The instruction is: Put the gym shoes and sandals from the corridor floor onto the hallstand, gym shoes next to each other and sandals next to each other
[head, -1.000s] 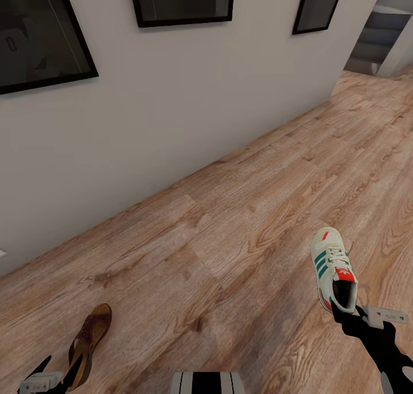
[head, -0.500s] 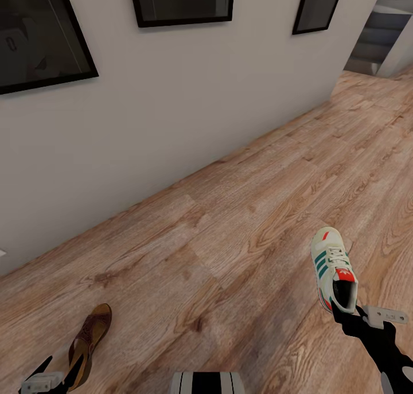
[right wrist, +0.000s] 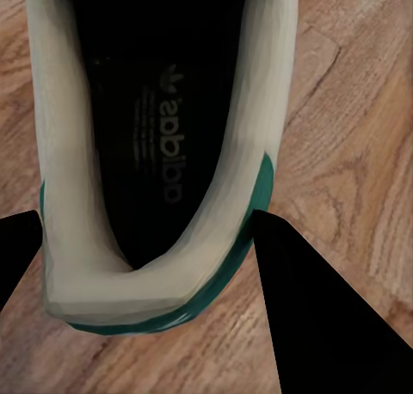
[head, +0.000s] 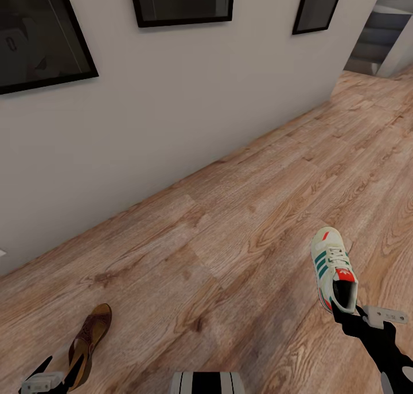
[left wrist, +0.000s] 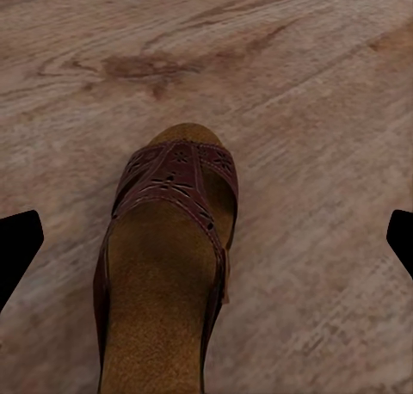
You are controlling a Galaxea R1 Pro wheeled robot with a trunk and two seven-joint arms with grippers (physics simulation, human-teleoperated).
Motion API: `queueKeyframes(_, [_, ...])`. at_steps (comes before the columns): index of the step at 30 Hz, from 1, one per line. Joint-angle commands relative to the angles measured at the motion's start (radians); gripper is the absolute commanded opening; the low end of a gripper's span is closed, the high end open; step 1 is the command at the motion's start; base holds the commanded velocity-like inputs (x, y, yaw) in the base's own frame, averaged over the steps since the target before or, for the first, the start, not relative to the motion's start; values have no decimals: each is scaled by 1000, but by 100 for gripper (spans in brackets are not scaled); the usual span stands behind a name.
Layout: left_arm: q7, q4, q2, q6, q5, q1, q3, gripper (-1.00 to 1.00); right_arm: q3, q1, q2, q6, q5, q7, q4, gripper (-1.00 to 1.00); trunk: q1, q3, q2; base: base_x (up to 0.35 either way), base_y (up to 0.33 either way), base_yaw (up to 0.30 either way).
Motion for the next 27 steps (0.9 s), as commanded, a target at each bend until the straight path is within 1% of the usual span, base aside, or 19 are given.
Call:
queueKeyframes(1, [1, 0, 0, 0, 0, 0, 0, 100, 0, 0, 0, 0, -2, -1, 0, -100, 0, 0, 0, 0, 0, 0])
queueKeyframes(10, [12, 0, 7, 1, 0, 0, 0, 100, -1, 0, -1, -1, -2, -1, 0, -100, 0, -6, 0, 0, 0, 0])
queueKeyframes(27, [18, 0, 9, 0, 0, 0, -1, 100, -3, 0, -1, -1, -1, -3, 1, -100, 0, -31, 0, 0, 0, 0])
